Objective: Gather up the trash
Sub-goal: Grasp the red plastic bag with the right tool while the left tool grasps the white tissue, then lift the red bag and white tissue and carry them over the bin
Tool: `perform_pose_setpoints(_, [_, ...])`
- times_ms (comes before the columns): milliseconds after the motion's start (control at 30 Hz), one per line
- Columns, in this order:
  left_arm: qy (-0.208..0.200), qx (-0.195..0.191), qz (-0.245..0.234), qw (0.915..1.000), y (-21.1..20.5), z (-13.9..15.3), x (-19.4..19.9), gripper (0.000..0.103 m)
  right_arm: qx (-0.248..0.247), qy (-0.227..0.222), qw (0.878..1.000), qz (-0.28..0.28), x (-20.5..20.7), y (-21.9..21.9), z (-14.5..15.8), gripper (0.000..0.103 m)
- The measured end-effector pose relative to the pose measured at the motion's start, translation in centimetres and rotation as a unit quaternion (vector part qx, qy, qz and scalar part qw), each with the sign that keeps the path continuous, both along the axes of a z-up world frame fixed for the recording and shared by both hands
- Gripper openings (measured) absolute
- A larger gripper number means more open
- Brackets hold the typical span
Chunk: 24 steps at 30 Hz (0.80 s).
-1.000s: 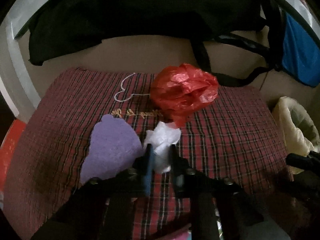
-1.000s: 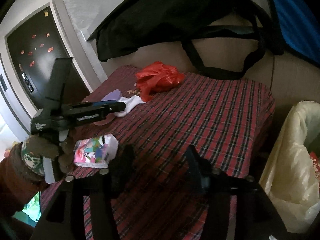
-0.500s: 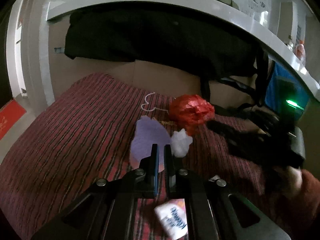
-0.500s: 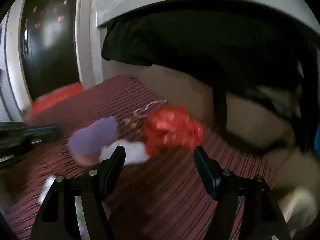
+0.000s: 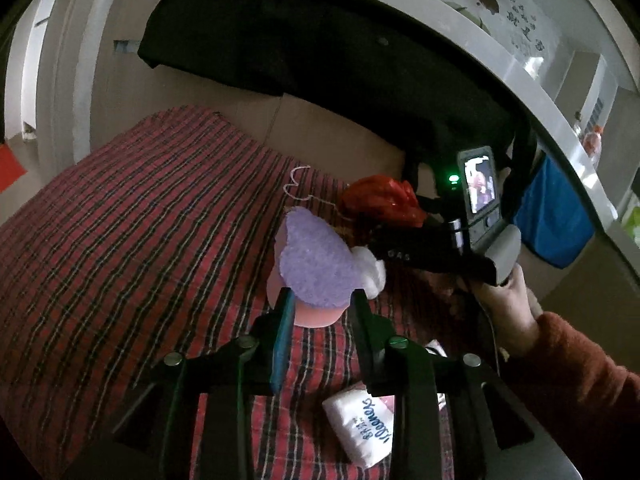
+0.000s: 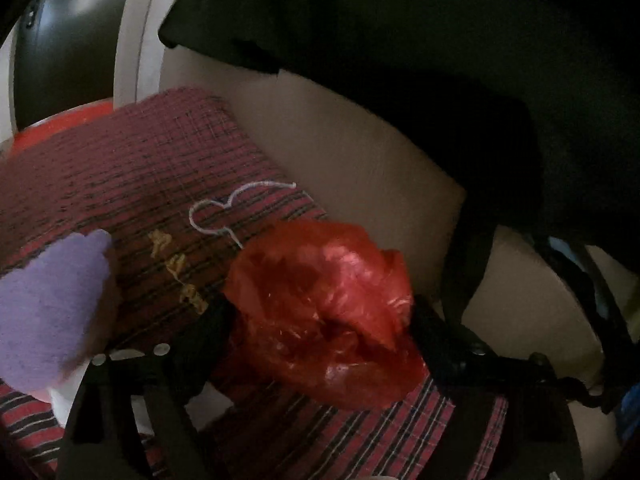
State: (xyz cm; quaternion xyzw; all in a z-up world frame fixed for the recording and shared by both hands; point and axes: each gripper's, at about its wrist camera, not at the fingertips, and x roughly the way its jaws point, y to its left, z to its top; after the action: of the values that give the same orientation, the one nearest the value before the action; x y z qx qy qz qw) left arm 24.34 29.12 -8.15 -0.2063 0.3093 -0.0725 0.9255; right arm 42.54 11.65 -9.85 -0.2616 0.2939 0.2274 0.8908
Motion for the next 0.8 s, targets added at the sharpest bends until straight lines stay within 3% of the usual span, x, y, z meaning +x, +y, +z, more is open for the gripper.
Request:
perform_pose_setpoints(167, [0.007, 0.014, -0.021, 0.9997, -1.4, 0.4, 0.8, 0.031, 0.063, 0.032, 0.997, -0.012, -1.3, -3.3, 1.5, 0.068])
perform_pose_setpoints(367, [0.005, 0.060, -0.077, 0.9952, -5.0, 1.0, 2.9, 0.033, 0.136, 0.046, 0.989, -0.032, -5.8, -9.7, 3.4, 0.068])
perform_pose_setpoints(467, [0.005, 0.119, -0.108, 0.9870, -7.2, 1.1, 4.8, 0.034, 0.165, 0.055, 0.984, -0.043, -8.2, -12.7, 3.6, 0.068])
perform_pose_setpoints(567, [0.025, 0.180, -0.099, 0.9782, -8.5, 0.0, 6.9, 0.034, 0.190, 0.063, 0.978, -0.057, -10.0, -15.5, 3.4, 0.068])
perform_pose_setpoints(700, [0.031, 0.213, -0.100, 0.9714, -9.7, -1.0, 8.4, 0.034, 0.205, 0.060, 0.974, -0.075, -11.8, -17.9, 3.0, 0.068])
perform_pose_setpoints(800, [0.065, 0.243, -0.102, 0.9626, -10.8, -1.9, 9.6, 0.033, 0.221, 0.066, 0.970, -0.079, -12.1, -18.6, 2.9, 0.068])
